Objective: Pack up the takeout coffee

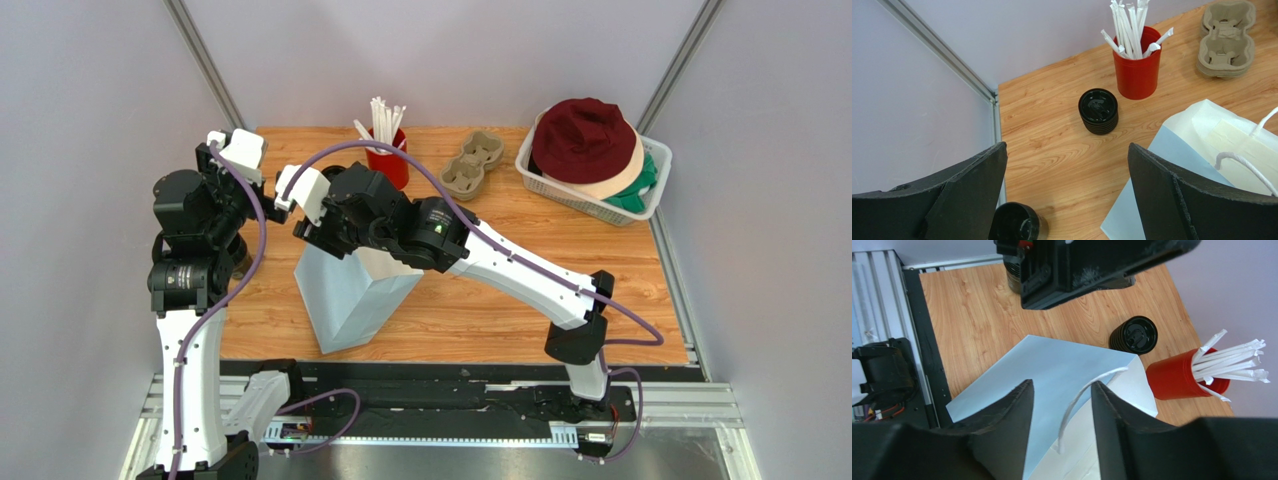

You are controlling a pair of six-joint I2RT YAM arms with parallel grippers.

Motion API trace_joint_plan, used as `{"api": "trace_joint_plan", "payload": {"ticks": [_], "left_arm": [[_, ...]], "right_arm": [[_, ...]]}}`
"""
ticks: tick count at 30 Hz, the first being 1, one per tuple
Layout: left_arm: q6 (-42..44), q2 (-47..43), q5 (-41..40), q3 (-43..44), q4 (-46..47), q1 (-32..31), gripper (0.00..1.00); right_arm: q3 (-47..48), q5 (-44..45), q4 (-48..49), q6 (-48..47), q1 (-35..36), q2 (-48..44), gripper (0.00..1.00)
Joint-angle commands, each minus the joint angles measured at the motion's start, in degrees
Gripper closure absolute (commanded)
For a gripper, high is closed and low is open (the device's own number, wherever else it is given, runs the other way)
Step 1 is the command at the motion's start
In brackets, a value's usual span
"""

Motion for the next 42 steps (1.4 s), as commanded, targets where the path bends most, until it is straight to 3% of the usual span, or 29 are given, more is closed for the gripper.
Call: {"api": "trace_joint_plan", "payload": {"ticks": [1, 4, 8, 12, 18, 28, 32, 36, 42], "left_arm": [[0.7, -0.3, -1.7, -0.1, 2.2, -0.1, 0.01], [0.6, -0.3, -3.9, 0.0, 2.5, -0.1, 0.01], [0.3, -0.7, -8.5, 0.8, 2.9, 0.3, 0.01], [0.1, -0.8, -10.7, 1.6, 2.9, 1.1, 0.01], [1.0, -0.1, -10.0, 3.1, 1.4, 1.2, 0.01], [2.2, 0.8, -7.6, 5.7, -1.8, 1.3, 0.01], [3.2, -0.5, -5.3, 4.6, -2.3, 1.3, 0.01], [5.5, -2.1, -3.3, 2.3, -2.3, 1.3, 0.01], [8.5, -2.5, -6.1, 0.3, -4.5, 1.2, 0.01]], "right_arm": [[3.6, -2.6, 0.1, 1.1, 0.8, 2.1, 0.56], [4.1, -3.3, -0.1, 1.4, 0.9, 3.1, 0.65], [5.6, -4.6, -0.6, 1.4, 1.7, 4.5, 0.62], [7.5, -4.7, -1.1, 0.8, 3.1, 4.5, 0.37], [6.8, -1.0, -0.4, -0.4, 4.2, -0.1, 0.19], [0.5, 13.5, 5.5, -1.6, 3.8, -7.0, 0.2], [-5.1, 14.3, 6.2, 5.3, 0.7, -9.0, 0.2], [-12.1, 10.0, 6.1, 14.0, -4.7, -11.6, 0.2], [-18.4, -13.7, 6.3, 25.7, -14.7, -14.0, 0.23]]}}
